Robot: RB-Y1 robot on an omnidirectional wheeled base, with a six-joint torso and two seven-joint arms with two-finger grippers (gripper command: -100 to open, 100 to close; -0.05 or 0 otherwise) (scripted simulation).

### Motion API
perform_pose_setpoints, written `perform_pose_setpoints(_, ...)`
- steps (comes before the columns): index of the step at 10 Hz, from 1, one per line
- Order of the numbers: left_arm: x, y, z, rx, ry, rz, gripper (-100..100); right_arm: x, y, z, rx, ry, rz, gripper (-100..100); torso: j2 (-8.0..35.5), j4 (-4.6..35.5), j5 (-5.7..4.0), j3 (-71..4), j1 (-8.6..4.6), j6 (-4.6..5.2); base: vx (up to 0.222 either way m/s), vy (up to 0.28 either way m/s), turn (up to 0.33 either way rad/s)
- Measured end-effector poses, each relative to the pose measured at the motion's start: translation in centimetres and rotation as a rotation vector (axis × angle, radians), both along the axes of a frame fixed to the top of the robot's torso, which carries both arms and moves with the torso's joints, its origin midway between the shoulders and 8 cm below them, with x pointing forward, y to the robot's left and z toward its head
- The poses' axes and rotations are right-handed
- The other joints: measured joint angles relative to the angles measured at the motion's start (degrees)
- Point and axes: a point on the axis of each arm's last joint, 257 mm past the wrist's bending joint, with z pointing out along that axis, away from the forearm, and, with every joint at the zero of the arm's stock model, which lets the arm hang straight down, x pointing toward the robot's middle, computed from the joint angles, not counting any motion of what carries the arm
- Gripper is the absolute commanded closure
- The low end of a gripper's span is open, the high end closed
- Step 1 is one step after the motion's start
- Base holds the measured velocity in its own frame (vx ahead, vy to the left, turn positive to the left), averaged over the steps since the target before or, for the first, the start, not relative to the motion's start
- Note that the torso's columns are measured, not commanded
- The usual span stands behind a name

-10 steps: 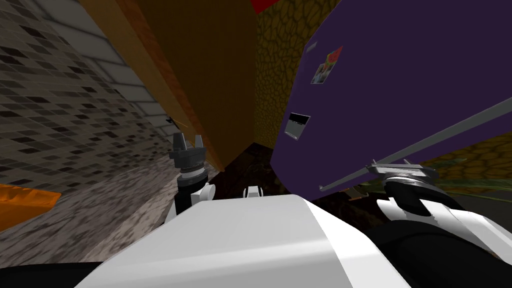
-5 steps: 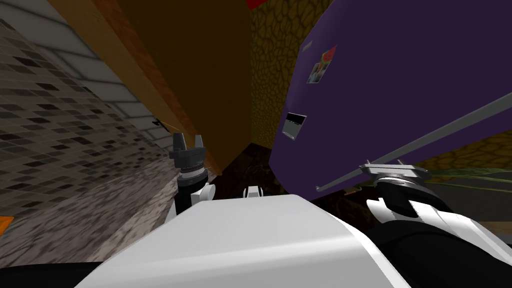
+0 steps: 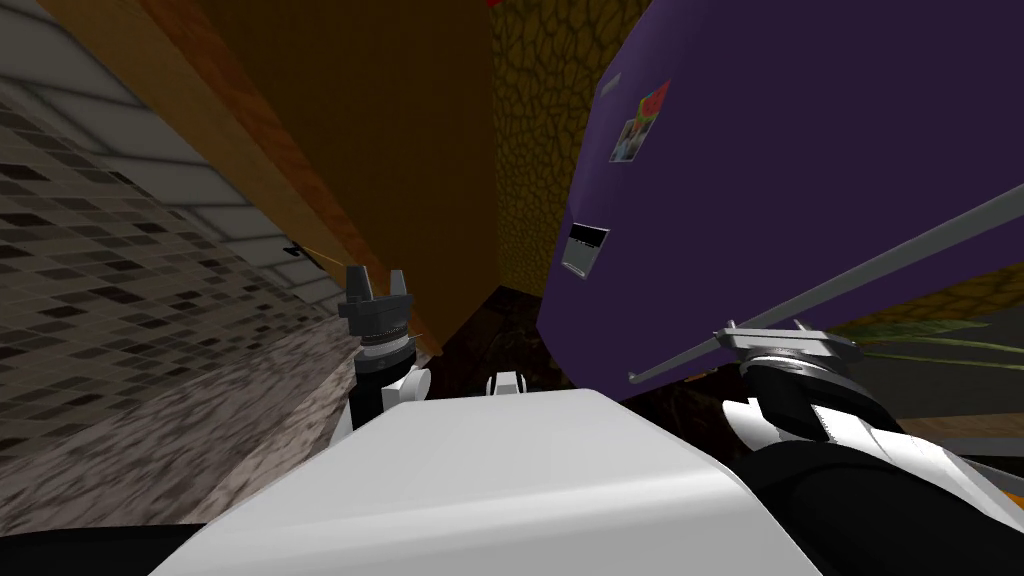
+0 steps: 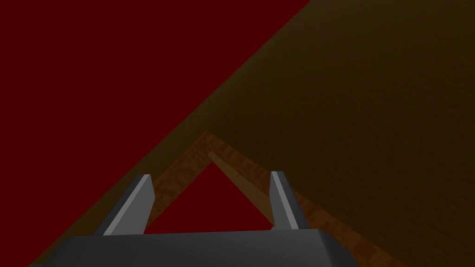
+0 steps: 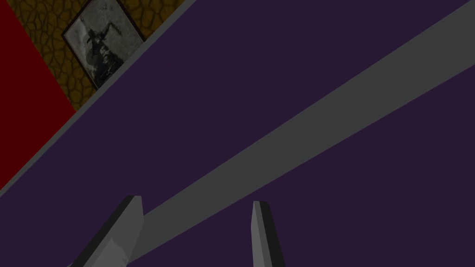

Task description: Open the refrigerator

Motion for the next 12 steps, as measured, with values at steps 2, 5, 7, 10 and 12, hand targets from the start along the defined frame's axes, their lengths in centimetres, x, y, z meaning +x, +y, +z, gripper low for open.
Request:
perform_pose_setpoints(2, 0.0, 0.0, 0.0, 0.0, 0.0, 0.0, 0, -0.6, 1.5, 0.3, 0.001, -0.005, -0.015, 100, 0.1, 0.0, -0.03, 0.1, 0.29, 0.45, 0.069, 0.057, -0.096)
perform_pose_setpoints(5, 0.0, 0.0, 0.0, 0.0, 0.0, 0.0, 0, -1.4, 3.8, 1.0, 0.009, -0.017, -0.036, 100, 0.4, 0.2, 0.27, 0.2, 0.49, 0.43, 0.063, 0.067, -0.109)
perform_pose_setpoints(7, 0.0, 0.0, 0.0, 0.0, 0.0, 0.0, 0, -1.6, 4.5, 1.5, 0.011, -0.025, -0.04, 100, 0.4, 0.3, 0.52, 0.2, 0.57, 0.26, 0.028, 0.056, -0.018)
perform_pose_setpoints(10, 0.0, 0.0, 0.0, 0.0, 0.0, 0.0, 0, -2.7, 3.6, 1.9, 0.002, -0.032, -0.083, 100, 0.2, 0.2, 0.54, 0.1, 1.09, 0.33, 0.076, 0.189, -0.049)
perform_pose_setpoints(12, 0.0, 0.0, 0.0, 0.0, 0.0, 0.0, 0, -3.7, 2.9, 1.6, 0.004, -0.029, -0.121, 100, 0.1, 0.2, 0.57, 0.0, 0.85, 0.18, 0.096, 0.242, -0.052)
